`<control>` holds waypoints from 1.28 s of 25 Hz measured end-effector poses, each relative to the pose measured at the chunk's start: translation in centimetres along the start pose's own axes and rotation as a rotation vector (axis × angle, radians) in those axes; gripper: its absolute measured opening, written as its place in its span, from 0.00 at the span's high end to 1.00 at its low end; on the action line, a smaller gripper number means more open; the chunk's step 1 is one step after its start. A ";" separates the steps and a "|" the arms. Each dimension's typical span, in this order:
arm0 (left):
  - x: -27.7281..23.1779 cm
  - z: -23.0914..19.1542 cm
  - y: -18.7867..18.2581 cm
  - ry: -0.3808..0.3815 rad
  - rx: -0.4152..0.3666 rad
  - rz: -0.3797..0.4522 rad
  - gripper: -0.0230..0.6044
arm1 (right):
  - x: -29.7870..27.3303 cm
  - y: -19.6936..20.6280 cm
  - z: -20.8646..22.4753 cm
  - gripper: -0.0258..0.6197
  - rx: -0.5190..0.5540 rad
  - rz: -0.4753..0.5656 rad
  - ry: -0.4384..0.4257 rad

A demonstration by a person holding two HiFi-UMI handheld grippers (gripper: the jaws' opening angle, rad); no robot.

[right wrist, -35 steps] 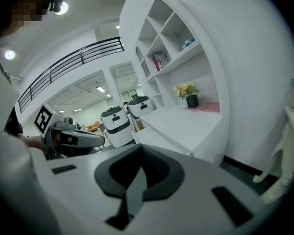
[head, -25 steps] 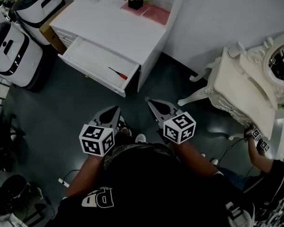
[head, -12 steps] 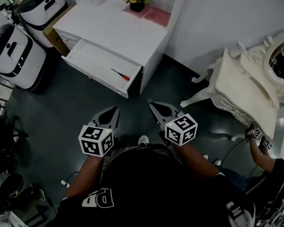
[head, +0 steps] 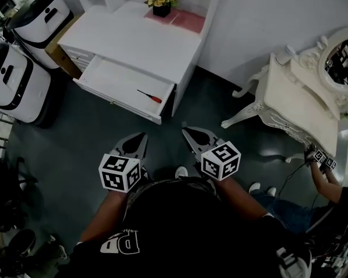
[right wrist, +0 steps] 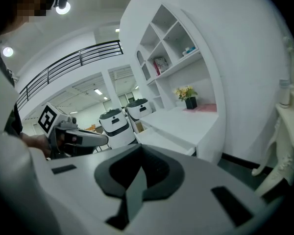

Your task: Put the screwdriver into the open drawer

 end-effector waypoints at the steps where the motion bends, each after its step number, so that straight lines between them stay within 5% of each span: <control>1: -0.1 -0.4 -0.1 0.008 -0.003 -0.001 0.94 | -0.3 0.0 -0.2 0.95 -0.002 0.000 0.008; 14: -0.2 -4.3 -0.6 0.058 -0.015 -0.008 0.94 | -3.4 0.0 -2.3 0.95 -0.016 -0.018 0.064; 32: -0.2 -4.6 -0.6 0.067 -0.021 -0.005 0.94 | -3.7 0.1 -2.3 0.95 -0.014 -0.021 0.076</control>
Point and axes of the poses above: the fingertips, and each gripper's own axes: x backward along the fingers, z to its right, y out of its underside, the point moved 9 cm from there along x, backward along the fingers, and after that the axes turned 12 degrees about -y, right-handed, at the moved point
